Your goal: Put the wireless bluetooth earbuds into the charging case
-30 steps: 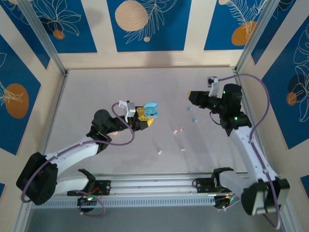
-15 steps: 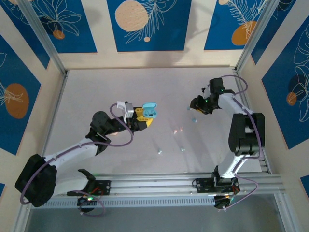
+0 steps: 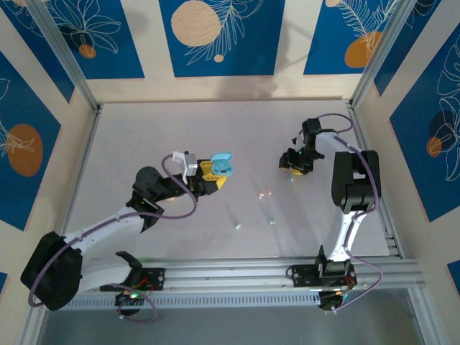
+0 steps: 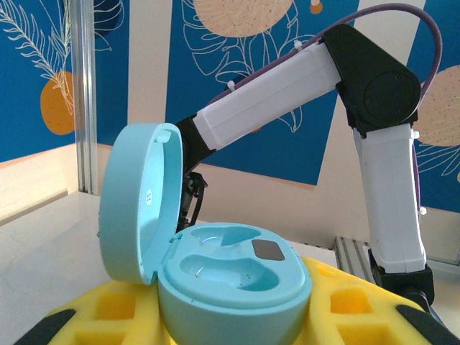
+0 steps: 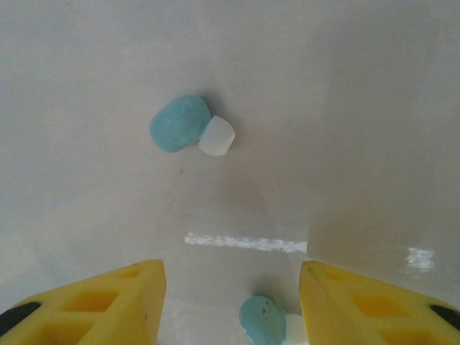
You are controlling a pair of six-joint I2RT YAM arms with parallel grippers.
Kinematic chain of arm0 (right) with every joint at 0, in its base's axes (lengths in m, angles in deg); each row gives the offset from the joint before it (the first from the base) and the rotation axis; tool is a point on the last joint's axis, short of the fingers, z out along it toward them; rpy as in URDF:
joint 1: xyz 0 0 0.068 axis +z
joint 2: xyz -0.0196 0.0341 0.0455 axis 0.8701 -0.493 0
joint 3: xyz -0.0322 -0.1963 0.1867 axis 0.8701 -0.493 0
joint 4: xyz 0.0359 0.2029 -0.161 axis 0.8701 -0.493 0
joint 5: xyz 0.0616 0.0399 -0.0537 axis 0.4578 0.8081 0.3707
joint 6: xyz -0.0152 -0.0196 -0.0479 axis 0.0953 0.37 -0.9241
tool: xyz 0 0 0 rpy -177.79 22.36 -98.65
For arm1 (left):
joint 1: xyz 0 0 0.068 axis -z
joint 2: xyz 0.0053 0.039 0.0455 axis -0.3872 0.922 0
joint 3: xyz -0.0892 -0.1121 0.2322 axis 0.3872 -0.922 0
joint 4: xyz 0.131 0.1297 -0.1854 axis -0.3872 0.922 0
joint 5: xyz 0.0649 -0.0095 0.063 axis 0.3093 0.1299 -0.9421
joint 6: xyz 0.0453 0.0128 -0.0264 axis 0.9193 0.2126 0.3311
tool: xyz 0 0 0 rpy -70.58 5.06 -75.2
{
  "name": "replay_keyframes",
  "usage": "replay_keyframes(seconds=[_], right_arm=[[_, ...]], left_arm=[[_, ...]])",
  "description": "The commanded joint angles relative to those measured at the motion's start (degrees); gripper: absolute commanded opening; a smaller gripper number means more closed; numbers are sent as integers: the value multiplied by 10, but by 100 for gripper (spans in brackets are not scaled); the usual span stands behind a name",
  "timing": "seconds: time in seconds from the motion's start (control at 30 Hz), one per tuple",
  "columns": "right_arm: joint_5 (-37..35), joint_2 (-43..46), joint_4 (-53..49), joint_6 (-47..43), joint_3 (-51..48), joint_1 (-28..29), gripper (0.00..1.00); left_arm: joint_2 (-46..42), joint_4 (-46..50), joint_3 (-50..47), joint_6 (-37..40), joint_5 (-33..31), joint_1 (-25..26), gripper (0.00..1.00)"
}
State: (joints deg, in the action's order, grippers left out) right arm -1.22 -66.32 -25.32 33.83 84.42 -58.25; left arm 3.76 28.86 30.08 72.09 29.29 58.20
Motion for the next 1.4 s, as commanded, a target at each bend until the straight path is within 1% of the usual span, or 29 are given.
replay_keyframes(seconds=[0.0,0.43,0.7,0.8,0.93,1.13,1.23,1.3,1.33,1.37], right_arm=[[6,-16,-35,-12,20,3,52],[6,-3,-69,-13,-2,10,49],[-6,5,-77,-11,-2,22,48],[-17,9,-76,-12,-1,26,48],[-51,-1,-74,-7,8,28,47],[-80,-20,-76,-4,24,38,41],[-86,-30,-79,-3,31,43,34],[-89,-35,-85,-2,36,45,34],[-91,-35,-85,-2,37,46,30],[-93,-36,-87,-1,38,47,29]], left_arm=[[-9,-13,0,1,-1,2,21],[-13,2,3,9,-4,2,22],[-14,6,6,8,-4,2,22],[-14,7,5,8,-5,3,22],[-15,7,4,8,-5,2,22],[-16,5,3,5,-6,3,22],[-16,4,2,5,-6,2,22],[-18,6,2,5,-7,3,22],[-19,7,2,6,-7,2,22],[-20,8,2,6,-8,2,22]])
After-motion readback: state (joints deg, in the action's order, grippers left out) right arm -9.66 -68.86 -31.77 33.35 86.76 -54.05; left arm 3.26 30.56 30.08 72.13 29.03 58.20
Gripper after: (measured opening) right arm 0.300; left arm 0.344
